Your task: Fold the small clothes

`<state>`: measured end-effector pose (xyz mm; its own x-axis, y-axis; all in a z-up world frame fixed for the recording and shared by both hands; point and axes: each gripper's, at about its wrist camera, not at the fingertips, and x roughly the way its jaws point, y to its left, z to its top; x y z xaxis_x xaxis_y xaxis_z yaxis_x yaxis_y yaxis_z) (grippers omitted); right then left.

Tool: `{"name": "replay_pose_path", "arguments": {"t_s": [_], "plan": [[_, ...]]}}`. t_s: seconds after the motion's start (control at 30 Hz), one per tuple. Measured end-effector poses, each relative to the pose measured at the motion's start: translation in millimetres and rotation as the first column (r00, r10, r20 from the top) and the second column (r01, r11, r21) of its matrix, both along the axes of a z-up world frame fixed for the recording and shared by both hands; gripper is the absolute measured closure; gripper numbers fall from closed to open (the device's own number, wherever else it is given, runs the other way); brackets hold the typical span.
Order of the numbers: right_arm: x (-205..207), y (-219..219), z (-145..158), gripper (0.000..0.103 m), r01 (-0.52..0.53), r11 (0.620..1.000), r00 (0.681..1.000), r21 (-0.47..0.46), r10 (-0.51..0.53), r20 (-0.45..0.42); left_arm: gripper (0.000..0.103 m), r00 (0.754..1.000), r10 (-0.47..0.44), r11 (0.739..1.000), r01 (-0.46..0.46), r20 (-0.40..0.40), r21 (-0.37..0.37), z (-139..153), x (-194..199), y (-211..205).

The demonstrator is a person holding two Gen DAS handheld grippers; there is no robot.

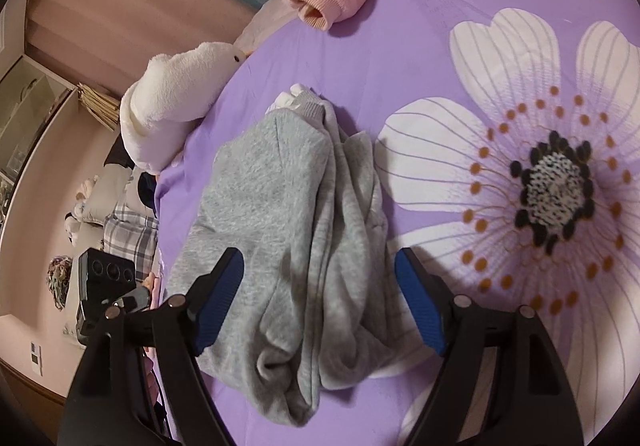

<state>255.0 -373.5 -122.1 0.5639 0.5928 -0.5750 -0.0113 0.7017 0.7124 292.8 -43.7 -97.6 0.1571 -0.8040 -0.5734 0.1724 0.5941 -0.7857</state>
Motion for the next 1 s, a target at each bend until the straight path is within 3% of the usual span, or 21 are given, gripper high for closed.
{"name": "replay_pose_path", "arguments": {"t_s": [0.63,1.0], "plan": [[8,-1,-4,0.024,-0.016,1.000,1.000,0.008,0.016,0.001,0.013,1.000,-0.001,0.998,0.000,0.014,0.065,-6,7,-2],[9,-3,-7,0.025,-0.006,1.000,1.000,0.017,0.006,-0.006,0.013,0.997,-0.008,0.982,-0.008,0.083,0.187,4,1,-12]]}}
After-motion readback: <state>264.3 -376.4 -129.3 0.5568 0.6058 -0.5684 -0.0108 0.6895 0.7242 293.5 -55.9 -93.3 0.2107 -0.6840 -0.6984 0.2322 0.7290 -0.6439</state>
